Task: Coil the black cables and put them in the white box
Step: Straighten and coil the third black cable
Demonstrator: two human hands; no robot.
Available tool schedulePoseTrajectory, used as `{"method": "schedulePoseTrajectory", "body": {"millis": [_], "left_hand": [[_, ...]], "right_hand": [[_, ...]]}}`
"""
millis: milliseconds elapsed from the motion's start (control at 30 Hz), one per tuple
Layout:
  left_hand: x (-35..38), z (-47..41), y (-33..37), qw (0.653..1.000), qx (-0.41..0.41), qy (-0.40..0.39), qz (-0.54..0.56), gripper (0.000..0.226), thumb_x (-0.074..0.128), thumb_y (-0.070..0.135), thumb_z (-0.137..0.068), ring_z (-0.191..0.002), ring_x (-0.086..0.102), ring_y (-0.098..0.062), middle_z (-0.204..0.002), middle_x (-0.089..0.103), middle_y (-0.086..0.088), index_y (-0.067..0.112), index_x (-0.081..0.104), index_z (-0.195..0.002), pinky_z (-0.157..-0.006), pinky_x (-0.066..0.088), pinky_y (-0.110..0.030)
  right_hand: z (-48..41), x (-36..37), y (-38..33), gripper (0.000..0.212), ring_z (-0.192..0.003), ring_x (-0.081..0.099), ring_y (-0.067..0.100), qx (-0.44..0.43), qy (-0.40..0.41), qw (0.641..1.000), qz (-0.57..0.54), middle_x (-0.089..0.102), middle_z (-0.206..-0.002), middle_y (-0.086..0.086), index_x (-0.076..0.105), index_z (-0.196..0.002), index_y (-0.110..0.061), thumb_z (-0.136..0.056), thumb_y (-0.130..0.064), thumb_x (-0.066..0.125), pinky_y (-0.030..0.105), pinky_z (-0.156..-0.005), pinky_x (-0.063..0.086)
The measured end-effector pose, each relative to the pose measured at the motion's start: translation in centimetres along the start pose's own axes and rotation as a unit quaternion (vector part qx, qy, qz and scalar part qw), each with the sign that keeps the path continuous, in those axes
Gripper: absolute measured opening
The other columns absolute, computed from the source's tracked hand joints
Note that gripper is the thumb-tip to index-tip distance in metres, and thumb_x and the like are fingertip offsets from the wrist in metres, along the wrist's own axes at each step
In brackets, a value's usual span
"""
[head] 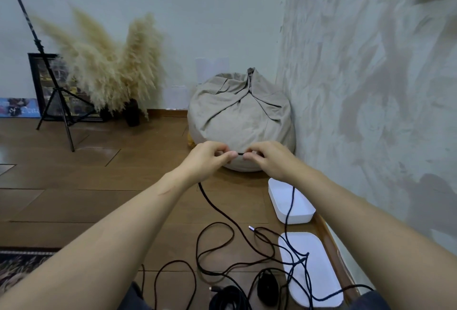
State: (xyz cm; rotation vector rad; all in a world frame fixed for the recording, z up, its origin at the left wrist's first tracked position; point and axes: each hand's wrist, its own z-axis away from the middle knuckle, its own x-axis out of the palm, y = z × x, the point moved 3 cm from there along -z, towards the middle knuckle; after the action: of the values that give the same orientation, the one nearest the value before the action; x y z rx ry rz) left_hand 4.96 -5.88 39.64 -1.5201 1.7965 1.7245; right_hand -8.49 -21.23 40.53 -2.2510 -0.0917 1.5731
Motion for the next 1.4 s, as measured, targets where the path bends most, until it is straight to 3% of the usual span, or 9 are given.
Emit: {"method": "schedulePoseTrajectory", "body": {"millis": [233, 300, 433, 600, 700, 900, 1067, 1233, 1400], "left_hand": [[-0.1, 0.2, -1.7, 0.999, -0.034, 0.003, -0.033, 0.044, 0.056, 0.052, -0.099, -0.057, 0.045, -0.012, -0.072, 0.063, -0.014, 0.015, 0.068, -0.078, -0.058, 0.037, -0.030], [0.4, 0.0, -0.9, 0.999, -0.020, -0.002, -0.040, 0.041, 0.056, 0.051, -0.099, -0.056, 0.044, -0.011, -0.065, 0.058, -0.009, 0.017, 0.067, -0.078, -0.057, 0.036, -0.031], [0.7, -0.3, 0.7, 1.000, 0.003, -0.011, -0.020, 0.037, 0.059, 0.050, -0.098, -0.051, 0.042, -0.007, -0.055, 0.050, 0.007, 0.027, 0.063, -0.069, -0.053, 0.034, -0.028], [-0.9, -0.3, -0.4, 0.997, -0.028, 0.067, 0.002, 0.043, 0.057, 0.052, -0.098, -0.054, 0.045, -0.009, -0.057, 0.051, 0.008, 0.022, 0.063, -0.068, -0.056, 0.037, -0.030], [-0.4, -0.7, 0.9, 0.997, -0.006, 0.082, -0.013, 0.038, 0.057, 0.050, -0.099, -0.054, 0.047, -0.006, -0.057, 0.053, 0.008, 0.025, 0.064, -0.072, -0.054, 0.035, -0.028], [0.2, -0.6, 1.1, 0.999, 0.018, 0.037, -0.029, 0.030, 0.060, 0.051, -0.097, -0.056, 0.050, -0.004, -0.058, 0.056, 0.010, 0.034, 0.064, -0.073, -0.053, 0.035, -0.024], [-1.2, -0.2, -0.9, 0.998, -0.003, 0.052, -0.036, 0.029, 0.058, 0.049, -0.099, -0.065, 0.055, -0.009, -0.067, 0.062, 0.007, 0.032, 0.067, -0.077, -0.059, 0.042, -0.030], [-0.5, -0.5, 0.7, 0.999, 0.016, 0.040, -0.013, 0.029, 0.058, 0.052, -0.098, -0.061, 0.055, -0.016, -0.068, 0.066, -0.001, 0.032, 0.068, -0.078, -0.059, 0.044, -0.037], [-3.0, 0.0, -1.6, 0.995, -0.040, 0.091, -0.015, 0.033, 0.058, 0.051, -0.098, -0.063, 0.053, -0.017, -0.066, 0.060, 0.006, 0.028, 0.068, -0.076, -0.057, 0.039, -0.031]], "right_hand": [[0.9, -0.4, 4.0, 0.021, -0.087, 0.061, 0.021, 0.077, 0.002, 0.995, 0.061, 0.063, -0.086, -0.015, 0.066, -0.099, -0.037, -0.100, -0.050, 0.049, 0.041, -0.074, 0.052], [0.5, -0.2, 3.1, 0.023, -0.089, 0.060, 0.014, 0.055, -0.008, 0.997, 0.044, 0.064, -0.090, -0.017, 0.066, -0.102, -0.036, -0.099, -0.052, 0.049, 0.037, -0.075, 0.048], [0.1, -0.4, 1.1, 0.024, -0.074, 0.054, 0.007, 0.013, -0.015, 1.000, 0.003, 0.060, -0.071, -0.017, 0.069, -0.086, -0.034, -0.100, -0.045, 0.053, 0.031, -0.067, 0.037], [0.8, -3.2, 5.3, 0.027, -0.094, 0.064, 0.027, 0.126, 0.071, 0.982, 0.120, 0.073, -0.099, -0.002, 0.070, -0.100, -0.032, -0.101, -0.048, 0.048, 0.042, -0.078, 0.052], [0.5, -2.7, 4.2, 0.024, -0.101, 0.062, 0.020, 0.101, 0.049, 0.992, 0.054, 0.072, -0.107, -0.008, 0.068, -0.110, -0.035, -0.097, -0.050, 0.054, 0.041, -0.086, 0.050], [-0.1, -1.3, 0.9, 0.019, -0.074, 0.054, -0.001, 0.022, -0.001, 1.000, 0.003, 0.061, -0.073, -0.017, 0.067, -0.085, -0.036, -0.098, -0.044, 0.057, 0.025, -0.064, 0.037], [0.8, -2.1, 4.1, 0.023, -0.092, 0.061, 0.014, 0.083, 0.024, 0.996, 0.020, 0.065, -0.086, -0.017, 0.072, -0.098, -0.029, -0.099, -0.045, 0.055, 0.040, -0.083, 0.050], [-0.4, -1.9, 0.4, 0.020, -0.087, 0.059, 0.015, 0.004, 0.016, 1.000, -0.012, 0.067, -0.089, -0.007, 0.073, -0.100, -0.028, -0.099, -0.041, 0.058, 0.033, -0.073, 0.040], [0.8, -4.2, 5.3, 0.020, -0.098, 0.063, 0.023, 0.117, 0.074, 0.990, 0.039, 0.073, -0.100, -0.007, 0.073, -0.102, -0.033, -0.099, -0.042, 0.055, 0.042, -0.082, 0.050]]}}
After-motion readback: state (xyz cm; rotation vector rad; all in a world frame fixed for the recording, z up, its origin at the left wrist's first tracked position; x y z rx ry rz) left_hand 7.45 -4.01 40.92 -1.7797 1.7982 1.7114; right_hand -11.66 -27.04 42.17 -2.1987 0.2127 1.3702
